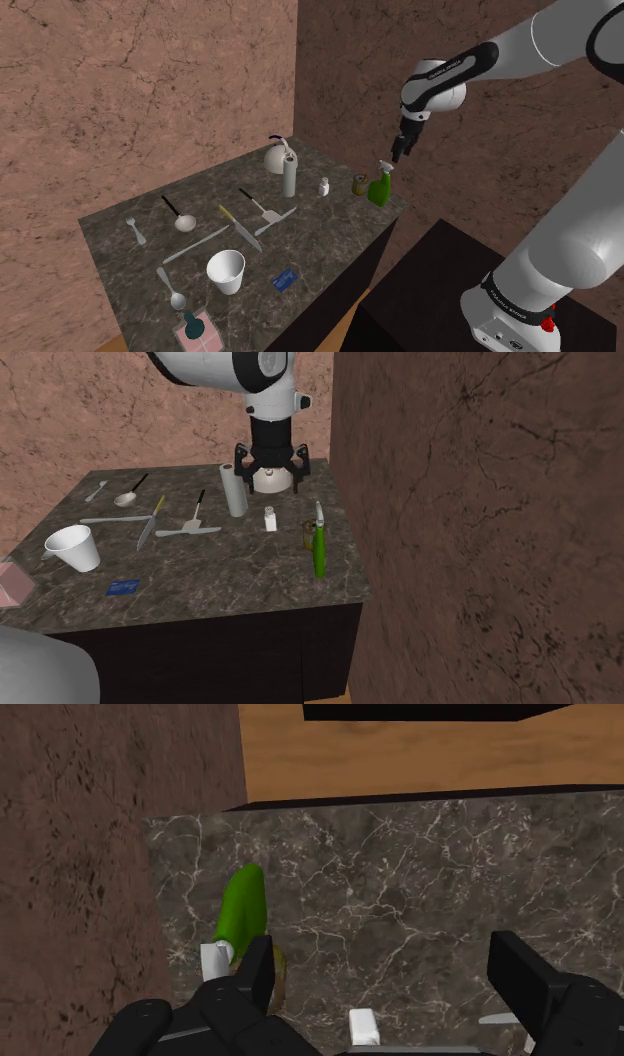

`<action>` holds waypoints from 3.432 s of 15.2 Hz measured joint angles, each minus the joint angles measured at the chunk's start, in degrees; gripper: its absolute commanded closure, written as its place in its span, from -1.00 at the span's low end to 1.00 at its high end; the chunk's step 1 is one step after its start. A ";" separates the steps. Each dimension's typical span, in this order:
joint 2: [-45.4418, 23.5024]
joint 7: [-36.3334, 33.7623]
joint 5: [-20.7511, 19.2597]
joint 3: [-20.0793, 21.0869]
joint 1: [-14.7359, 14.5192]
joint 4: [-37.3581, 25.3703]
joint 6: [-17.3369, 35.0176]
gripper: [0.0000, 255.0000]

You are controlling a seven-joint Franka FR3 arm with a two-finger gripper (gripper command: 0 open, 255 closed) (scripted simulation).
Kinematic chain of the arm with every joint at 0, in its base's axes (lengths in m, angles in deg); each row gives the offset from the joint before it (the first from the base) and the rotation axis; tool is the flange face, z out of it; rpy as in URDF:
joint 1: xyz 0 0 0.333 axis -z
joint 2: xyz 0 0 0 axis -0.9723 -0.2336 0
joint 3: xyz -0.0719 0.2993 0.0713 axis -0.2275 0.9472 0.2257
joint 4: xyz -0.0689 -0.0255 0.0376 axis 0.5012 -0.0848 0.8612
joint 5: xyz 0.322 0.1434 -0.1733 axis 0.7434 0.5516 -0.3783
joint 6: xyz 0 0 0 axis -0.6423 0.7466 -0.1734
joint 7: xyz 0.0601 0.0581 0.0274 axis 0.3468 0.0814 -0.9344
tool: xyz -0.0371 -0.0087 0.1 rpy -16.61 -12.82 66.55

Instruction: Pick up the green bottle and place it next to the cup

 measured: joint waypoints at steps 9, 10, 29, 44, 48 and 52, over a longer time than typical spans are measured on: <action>-20.30 8.04 6.71 0.16 4.37 -14.73 5.23 -1.00; -22.01 8.66 7.14 0.28 4.97 -16.21 5.50 -1.00; -33.77 11.54 10.38 2.31 8.31 -23.91 9.60 1.00; -30.85 10.82 9.33 1.47 7.63 -23.68 6.97 1.00; -28.94 10.50 8.58 0.88 7.35 -23.85 4.95 1.00; -26.59 9.87 7.67 0.29 6.80 -23.72 2.80 1.00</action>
